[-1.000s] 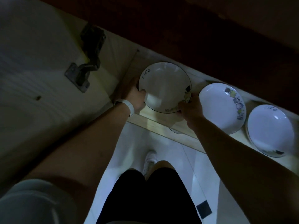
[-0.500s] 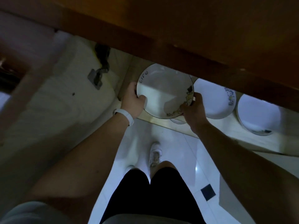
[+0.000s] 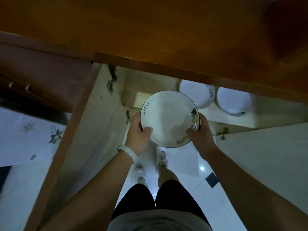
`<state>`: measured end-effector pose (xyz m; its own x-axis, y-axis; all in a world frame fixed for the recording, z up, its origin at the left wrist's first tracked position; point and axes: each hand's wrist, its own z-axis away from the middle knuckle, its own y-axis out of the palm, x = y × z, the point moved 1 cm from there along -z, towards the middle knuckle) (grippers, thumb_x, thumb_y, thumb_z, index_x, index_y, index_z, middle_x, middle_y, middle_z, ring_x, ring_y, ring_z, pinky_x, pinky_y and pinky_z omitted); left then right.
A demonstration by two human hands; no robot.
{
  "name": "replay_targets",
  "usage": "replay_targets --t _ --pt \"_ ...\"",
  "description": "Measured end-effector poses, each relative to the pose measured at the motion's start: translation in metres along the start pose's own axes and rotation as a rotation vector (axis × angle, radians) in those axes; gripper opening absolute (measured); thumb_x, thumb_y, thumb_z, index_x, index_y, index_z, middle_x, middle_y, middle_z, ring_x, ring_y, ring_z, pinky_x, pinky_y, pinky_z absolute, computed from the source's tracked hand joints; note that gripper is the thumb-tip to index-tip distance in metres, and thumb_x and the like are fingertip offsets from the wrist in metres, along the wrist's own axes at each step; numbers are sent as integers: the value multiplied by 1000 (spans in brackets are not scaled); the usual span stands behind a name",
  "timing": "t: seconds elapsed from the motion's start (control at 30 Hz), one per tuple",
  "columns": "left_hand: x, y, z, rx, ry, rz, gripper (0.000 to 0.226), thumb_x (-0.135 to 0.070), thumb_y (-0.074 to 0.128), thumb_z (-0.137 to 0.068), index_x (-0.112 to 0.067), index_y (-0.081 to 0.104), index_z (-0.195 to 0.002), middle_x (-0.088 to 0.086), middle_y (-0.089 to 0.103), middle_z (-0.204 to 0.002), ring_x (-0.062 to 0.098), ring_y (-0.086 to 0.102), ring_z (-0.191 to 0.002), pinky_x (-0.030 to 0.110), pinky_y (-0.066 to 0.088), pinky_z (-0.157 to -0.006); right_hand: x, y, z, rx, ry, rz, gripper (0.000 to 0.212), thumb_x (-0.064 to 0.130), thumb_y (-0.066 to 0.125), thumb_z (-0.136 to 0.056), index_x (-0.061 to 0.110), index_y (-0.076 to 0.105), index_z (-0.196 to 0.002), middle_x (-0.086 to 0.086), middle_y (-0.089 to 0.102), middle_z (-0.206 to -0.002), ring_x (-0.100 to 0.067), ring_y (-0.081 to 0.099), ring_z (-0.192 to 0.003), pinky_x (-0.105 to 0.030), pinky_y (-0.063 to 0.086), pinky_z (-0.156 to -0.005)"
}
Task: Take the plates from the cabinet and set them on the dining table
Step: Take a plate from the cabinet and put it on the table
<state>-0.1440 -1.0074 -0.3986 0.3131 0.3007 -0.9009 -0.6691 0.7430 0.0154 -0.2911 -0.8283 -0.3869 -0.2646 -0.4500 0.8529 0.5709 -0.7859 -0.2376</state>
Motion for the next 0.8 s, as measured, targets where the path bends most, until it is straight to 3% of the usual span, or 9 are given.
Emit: replay_targets --t 0.1,0.2,0.27,0.4,0.47,0.6,0.8 --pt "-6 2 33 70 6 5 62 -9 53 -73 -60 54 -108 -16 71 -103 8 66 -98 29 55 -78 4 -13 40 -19 -23 -13 69 -3 56 -71 40 51 -126 8 68 -107 -11 66 -96 -26 57 -72" --pt "-14 4 60 128 25 30 59 -7 53 -74 -38 53 -125 -5 69 -113 19 65 -105 45 55 -88 11 -22 78 -58 -41 -43 71 -6 56 -72 41 52 -125 15 67 -104 -6 66 -95 -20 55 -69" --pt "-22 7 77 180 52 38 62 -4 53 -75 -34 51 -129 -4 68 -117 21 63 -108 49 54 -91 17 -28 102 -100 -65 -74 68 -4 59 -73 38 52 -127 15 68 -105 -8 66 -97 -20 55 -69" --pt "-45 18 99 252 127 27 66 -1 51 -74 -28 51 -134 -5 69 -116 19 64 -106 45 55 -89 26 -46 144 -160 -127 -210 62 4 66 -78 30 50 -132 1 69 -115 -18 67 -104 -28 57 -77" --pt "-60 27 110 293 173 42 65 0 51 -72 -24 53 -132 -2 69 -115 19 64 -102 40 55 -83 29 -54 163 -193 -159 -282 63 -1 65 -81 28 48 -134 -5 67 -120 -24 65 -108 -36 57 -82" --pt "-89 56 138 367 242 99 68 5 50 -71 -23 52 -133 -7 68 -118 14 63 -105 32 55 -82 38 -76 201 -319 -219 -359 63 3 61 -76 38 51 -128 9 70 -112 -13 67 -102 -23 56 -73" --pt "-108 111 184 506 317 123 69 5 52 -72 -30 51 -131 -11 65 -124 12 60 -113 27 54 -83 36 -124 261 -465 -305 -431 62 2 60 -76 37 49 -125 16 69 -112 -7 66 -102 -20 55 -73"
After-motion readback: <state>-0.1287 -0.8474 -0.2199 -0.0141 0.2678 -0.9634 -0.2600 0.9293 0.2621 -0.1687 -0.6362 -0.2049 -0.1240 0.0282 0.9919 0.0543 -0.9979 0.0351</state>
